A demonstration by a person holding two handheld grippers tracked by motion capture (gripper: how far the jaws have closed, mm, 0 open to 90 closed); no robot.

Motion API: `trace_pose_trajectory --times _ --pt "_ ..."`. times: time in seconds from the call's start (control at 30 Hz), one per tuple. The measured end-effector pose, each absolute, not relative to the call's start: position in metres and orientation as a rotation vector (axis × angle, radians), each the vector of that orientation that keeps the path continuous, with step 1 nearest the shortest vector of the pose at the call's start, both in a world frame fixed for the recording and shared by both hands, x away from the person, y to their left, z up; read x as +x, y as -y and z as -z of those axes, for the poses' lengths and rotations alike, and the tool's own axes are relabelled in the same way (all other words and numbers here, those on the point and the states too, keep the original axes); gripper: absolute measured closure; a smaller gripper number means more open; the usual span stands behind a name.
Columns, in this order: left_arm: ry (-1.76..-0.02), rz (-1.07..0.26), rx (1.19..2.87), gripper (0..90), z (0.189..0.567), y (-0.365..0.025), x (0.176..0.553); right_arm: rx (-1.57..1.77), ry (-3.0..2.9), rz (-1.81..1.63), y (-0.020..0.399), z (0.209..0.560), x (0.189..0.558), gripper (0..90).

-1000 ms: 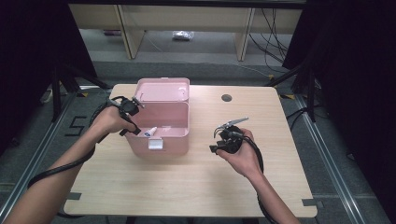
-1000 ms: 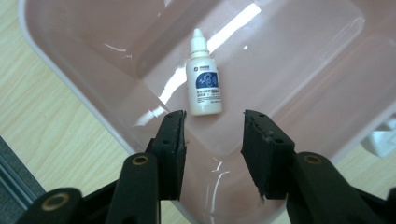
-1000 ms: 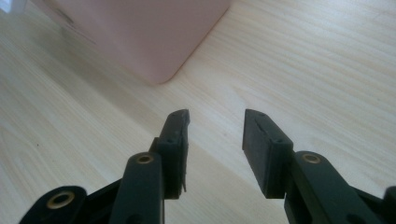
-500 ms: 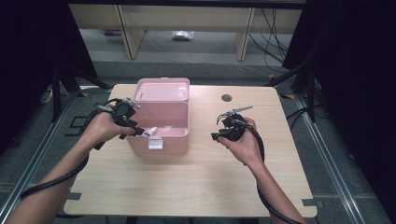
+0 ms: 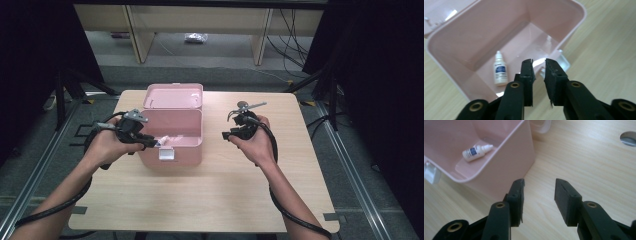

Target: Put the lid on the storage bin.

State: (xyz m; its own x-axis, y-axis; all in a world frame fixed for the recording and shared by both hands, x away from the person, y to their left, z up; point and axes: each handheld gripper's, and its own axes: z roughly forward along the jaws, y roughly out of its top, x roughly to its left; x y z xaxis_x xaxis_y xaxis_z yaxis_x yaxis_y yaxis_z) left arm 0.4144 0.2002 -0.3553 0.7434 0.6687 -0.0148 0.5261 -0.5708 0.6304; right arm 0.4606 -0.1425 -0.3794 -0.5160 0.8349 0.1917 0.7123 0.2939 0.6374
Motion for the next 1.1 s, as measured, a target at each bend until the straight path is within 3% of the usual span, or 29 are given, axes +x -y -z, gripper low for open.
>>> trace_pose_trajectory --times 0.33,1.1 --pt "-0.869 -0.291 2.229 89.3 0.367 -0.194 0.396 1.427 -2.344 -1.06 0.131 0.367 0.483 60.3" --pt "-0.829 -0.335 2.22 89.6 0.393 -0.173 0.385 1.459 -2.293 -1.088 0.128 0.357 0.498 61.3"
